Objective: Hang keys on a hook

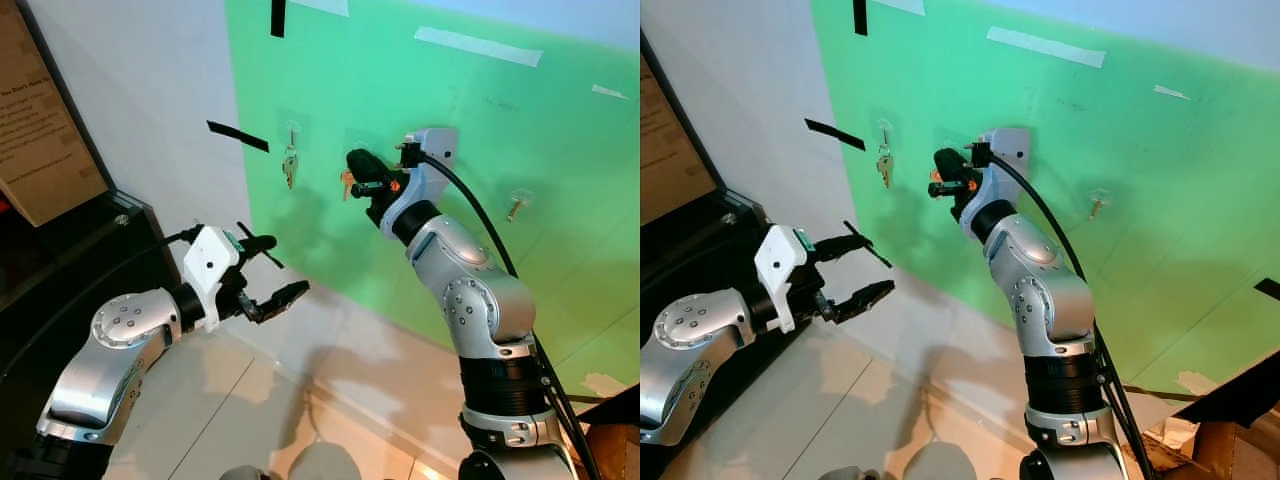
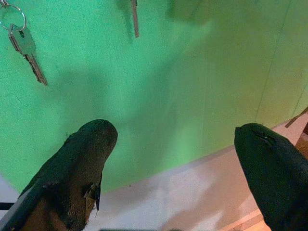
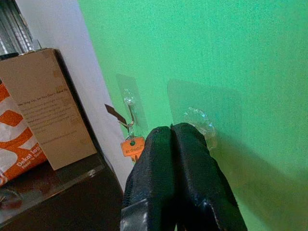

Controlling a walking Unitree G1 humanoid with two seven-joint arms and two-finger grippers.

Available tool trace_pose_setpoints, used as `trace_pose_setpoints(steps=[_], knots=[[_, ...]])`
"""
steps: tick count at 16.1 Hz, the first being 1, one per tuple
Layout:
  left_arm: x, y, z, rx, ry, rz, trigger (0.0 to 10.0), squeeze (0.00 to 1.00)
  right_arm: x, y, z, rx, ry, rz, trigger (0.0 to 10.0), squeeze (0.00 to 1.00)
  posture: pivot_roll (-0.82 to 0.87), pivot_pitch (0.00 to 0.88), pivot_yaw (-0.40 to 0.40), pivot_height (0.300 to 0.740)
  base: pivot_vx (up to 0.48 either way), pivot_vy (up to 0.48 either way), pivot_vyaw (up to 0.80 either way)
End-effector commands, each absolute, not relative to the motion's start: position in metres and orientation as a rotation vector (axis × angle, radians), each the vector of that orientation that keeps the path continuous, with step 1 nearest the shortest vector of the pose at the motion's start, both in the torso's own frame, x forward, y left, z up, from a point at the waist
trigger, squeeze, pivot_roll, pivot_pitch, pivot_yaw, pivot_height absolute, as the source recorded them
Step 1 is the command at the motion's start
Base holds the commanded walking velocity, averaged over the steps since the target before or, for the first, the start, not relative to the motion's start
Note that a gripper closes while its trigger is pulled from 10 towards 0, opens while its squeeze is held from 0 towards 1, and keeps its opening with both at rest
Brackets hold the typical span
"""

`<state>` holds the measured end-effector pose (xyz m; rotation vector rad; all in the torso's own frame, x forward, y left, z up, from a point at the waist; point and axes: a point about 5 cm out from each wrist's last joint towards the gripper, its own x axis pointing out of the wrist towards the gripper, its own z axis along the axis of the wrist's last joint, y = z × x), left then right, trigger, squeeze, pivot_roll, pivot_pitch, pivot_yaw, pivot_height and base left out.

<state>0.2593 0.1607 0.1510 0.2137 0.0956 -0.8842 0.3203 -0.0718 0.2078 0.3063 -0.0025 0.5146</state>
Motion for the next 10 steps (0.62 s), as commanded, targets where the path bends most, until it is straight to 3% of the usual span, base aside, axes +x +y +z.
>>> trace_pose_setpoints(steps=[1, 10], knots=[[0.2621, 0.1582, 0.1535, 0.225, 0.095, -0.900, 10.0, 0.00, 0.3172, -0.0620, 0.2091, 0.284, 0.014, 0.578, 10.0, 0.00, 0.06, 0.000, -0.033, 0.740, 0.000, 0.000, 0.00], [0.2628, 0.1538, 0.1508, 0.201, 0.085, -0.882, 10.0, 0.00, 0.3202, -0.0684, 0.2043, 0.232, 0.050, 0.558, 10.0, 0.00, 0.04, 0.000, -0.043, 0.740, 0.000, 0.000, 0.00]])
